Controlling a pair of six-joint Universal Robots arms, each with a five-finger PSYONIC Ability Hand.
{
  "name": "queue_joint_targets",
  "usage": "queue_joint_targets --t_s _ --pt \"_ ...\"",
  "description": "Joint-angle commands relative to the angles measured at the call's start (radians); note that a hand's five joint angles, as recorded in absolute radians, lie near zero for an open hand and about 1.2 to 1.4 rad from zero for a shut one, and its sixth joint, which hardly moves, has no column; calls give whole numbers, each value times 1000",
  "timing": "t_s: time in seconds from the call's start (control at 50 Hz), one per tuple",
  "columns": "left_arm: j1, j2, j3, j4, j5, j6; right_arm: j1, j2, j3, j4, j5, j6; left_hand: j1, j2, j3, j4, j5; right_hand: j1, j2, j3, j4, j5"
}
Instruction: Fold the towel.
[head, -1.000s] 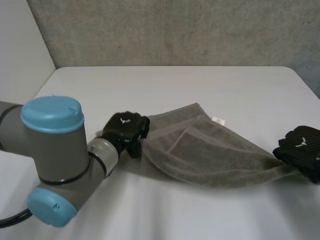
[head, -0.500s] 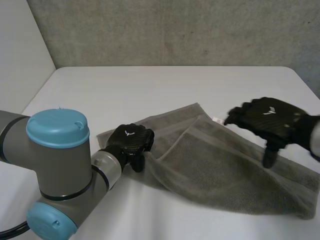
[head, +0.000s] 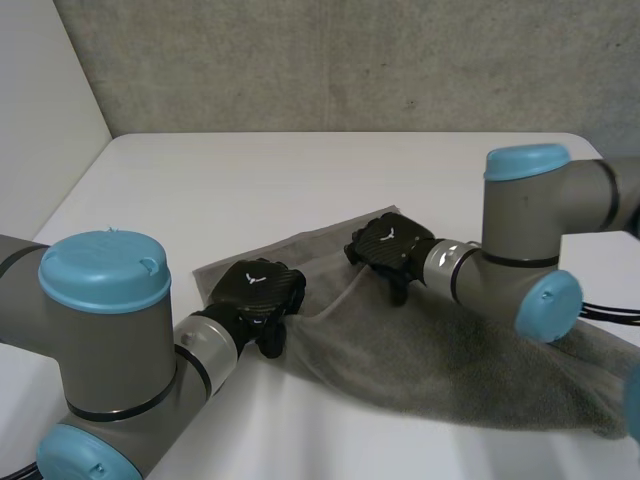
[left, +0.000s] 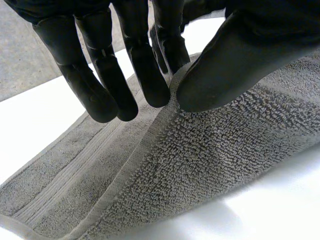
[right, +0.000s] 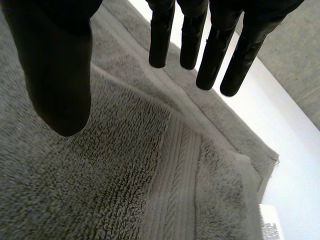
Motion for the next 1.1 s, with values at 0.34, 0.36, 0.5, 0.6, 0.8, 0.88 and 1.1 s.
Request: queue_joint_targets --t_s 0.34,0.36,0.5,0.6,0.8,0.88,1.1 --pt "6 2 -2 8 -2 -1 2 90 -79 -11 13 36 -99 -126 -158 -134 -286 890 890 886 883 874" --pt "6 2 1 7 -2 -1 2 79 -79 -24 20 60 -99 -126 -158 -134 -286 923 922 918 915 906" --pt "10 2 24 14 -3 1 4 24 -60 -129 44 119 -99 -126 -158 -134 -286 923 923 918 916 906" --pt "36 -2 84 23 -3 1 2 -2 -56 -232 93 148 -99 -126 -158 -134 -286 923 923 918 916 906" --pt "72 -57 213 14 -5 -5 4 -27 -34 -285 101 163 -99 -126 -158 -134 -286 923 923 918 916 906" --pt "70 -57 188 13 -5 -10 6 -22 2 -246 73 153 -99 -126 -158 -134 -286 509 509 505 502 493" --pt "61 -36 72 11 0 -5 2 62 -13 -141 69 42 -99 -126 -158 -134 -286 -39 -39 -43 -46 -55"
